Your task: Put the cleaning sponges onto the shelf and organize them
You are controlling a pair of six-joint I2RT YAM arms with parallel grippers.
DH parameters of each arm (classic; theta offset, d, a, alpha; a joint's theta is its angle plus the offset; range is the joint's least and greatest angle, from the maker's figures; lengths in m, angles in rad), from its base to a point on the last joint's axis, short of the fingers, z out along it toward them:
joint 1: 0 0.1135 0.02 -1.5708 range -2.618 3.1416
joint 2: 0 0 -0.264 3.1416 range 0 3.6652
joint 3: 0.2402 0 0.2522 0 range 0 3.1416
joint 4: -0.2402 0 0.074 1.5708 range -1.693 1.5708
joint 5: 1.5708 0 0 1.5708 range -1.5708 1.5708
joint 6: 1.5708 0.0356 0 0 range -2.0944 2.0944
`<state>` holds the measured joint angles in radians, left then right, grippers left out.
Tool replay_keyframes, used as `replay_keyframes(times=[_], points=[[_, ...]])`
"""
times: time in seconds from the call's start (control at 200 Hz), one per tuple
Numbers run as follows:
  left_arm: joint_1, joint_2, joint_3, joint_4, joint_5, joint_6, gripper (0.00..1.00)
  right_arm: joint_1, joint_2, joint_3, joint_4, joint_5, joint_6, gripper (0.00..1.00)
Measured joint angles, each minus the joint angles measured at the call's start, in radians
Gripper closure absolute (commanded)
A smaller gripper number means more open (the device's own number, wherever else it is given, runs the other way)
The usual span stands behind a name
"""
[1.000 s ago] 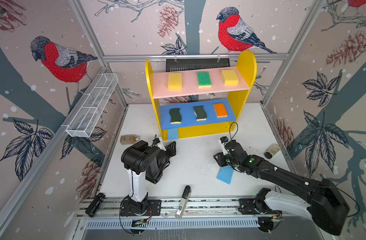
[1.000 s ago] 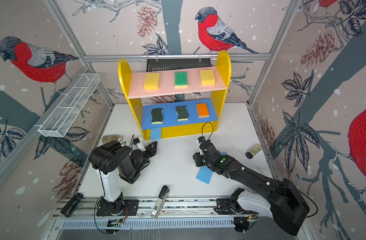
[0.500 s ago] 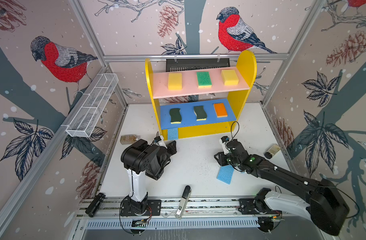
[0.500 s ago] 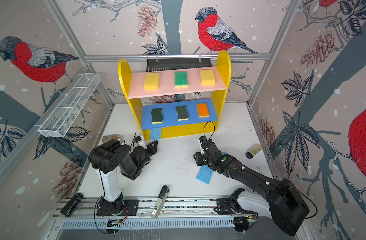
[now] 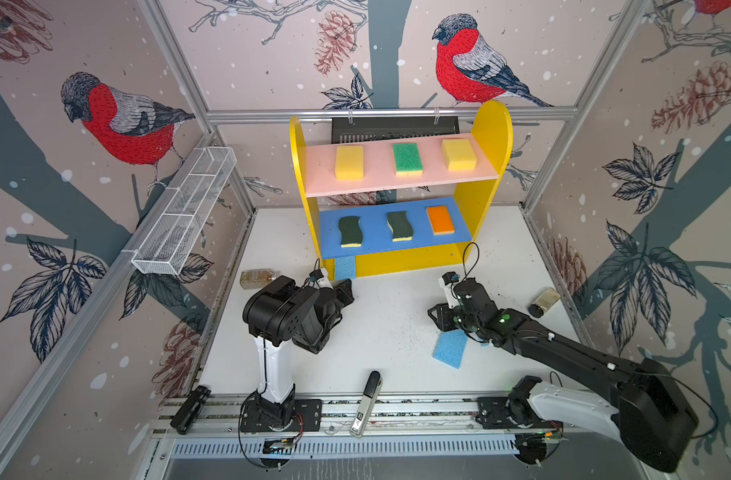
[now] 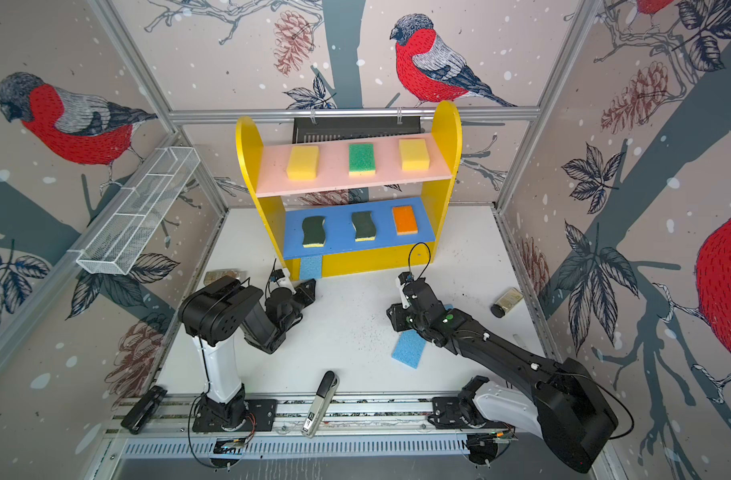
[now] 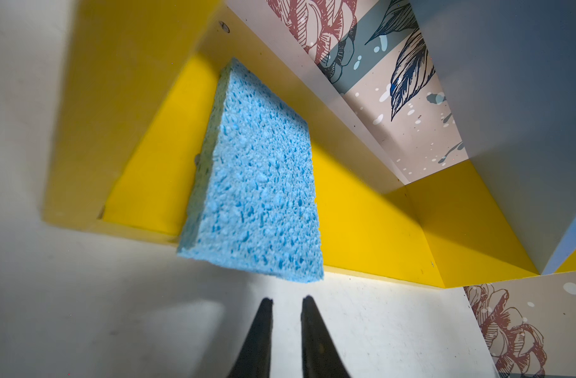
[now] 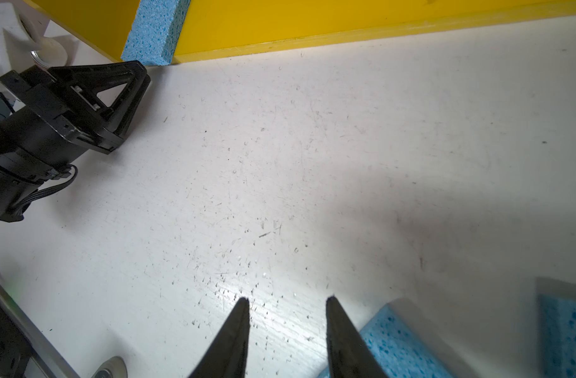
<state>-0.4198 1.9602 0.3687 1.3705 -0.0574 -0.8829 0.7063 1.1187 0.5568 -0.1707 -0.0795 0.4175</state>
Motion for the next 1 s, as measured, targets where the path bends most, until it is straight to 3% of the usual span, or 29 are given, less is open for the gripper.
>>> replay_keyframes(times=[1.001], points=[[0.01, 0.081, 0.095, 0.04, -0.024, -0.019, 0.85, -0.034, -0.004, -0.004, 0.005, -0.026, 0.0, 0.6]])
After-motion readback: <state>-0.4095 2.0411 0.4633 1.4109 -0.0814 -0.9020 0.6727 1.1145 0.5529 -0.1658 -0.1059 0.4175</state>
